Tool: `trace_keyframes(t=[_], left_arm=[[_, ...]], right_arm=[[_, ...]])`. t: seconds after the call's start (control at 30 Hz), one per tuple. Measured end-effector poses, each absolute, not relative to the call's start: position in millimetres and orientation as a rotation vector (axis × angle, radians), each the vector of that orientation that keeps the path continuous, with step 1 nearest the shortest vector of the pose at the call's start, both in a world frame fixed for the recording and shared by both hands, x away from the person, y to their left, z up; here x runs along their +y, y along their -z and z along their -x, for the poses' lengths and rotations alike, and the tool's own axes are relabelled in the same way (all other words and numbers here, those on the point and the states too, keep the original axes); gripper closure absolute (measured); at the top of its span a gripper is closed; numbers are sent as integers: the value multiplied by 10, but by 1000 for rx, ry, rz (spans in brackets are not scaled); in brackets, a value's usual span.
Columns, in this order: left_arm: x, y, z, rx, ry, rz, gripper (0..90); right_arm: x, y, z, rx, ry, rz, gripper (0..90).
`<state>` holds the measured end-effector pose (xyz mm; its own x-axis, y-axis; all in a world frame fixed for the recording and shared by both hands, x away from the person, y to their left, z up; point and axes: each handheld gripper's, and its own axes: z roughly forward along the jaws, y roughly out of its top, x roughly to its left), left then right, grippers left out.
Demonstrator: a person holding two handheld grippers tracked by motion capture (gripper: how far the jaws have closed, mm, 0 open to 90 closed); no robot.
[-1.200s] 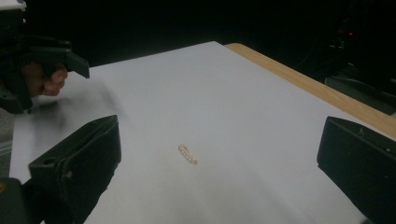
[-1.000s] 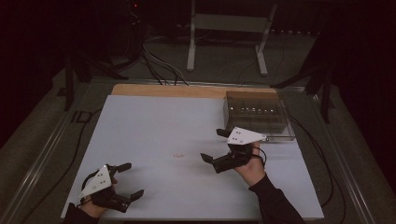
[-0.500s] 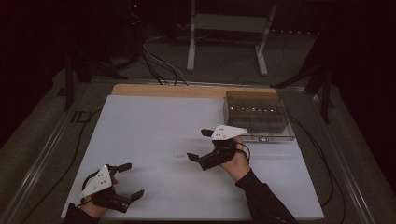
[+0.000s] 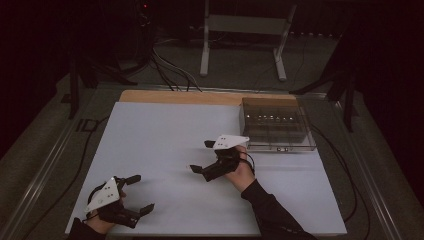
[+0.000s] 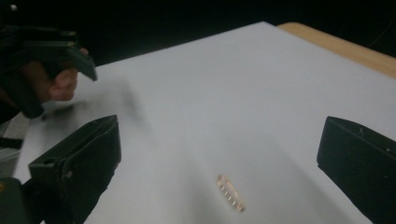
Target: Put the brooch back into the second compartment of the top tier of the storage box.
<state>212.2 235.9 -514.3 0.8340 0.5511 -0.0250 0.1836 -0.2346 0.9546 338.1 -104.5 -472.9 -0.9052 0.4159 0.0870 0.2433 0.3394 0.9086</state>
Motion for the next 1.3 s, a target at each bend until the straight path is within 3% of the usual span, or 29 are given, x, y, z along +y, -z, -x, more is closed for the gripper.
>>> trace_keyframes(t=[0.2,0.27,0.57,0.63,0.83,0.9,1.0,1.03,1.3], left_arm=[[2361,5144,-2124,566,-376,-1801,6],[2362,5145,-2125,569,-375,-1798,6],[2363,5148,-2124,567,-373,-1802,6],[2366,5147,-2128,572,-372,-1794,6],[2366,5151,-2128,570,-371,-1795,6],[2366,5154,-2129,569,-369,-1799,6],[2368,5154,-2133,572,-368,-1796,6],[2368,5156,-2132,573,-368,-1797,6],[2368,5159,-2132,569,-369,-1798,6]], right_arm=[[-966,4827,-3456,2504,-1555,-594,2],[-941,4857,-3469,2523,-1526,-596,75],[-823,4987,-3516,2576,-1445,-632,69],[-799,5028,-3553,2601,-1426,-661,163],[-764,5104,-3618,2640,-1365,-666,253],[-757,5126,-3642,2667,-1322,-664,354],[-750,5151,-3662,2688,-1291,-654,404],[-748,5180,-3685,2709,-1274,-654,463],[-676,5285,-3735,2743,-1214,-628,514]])
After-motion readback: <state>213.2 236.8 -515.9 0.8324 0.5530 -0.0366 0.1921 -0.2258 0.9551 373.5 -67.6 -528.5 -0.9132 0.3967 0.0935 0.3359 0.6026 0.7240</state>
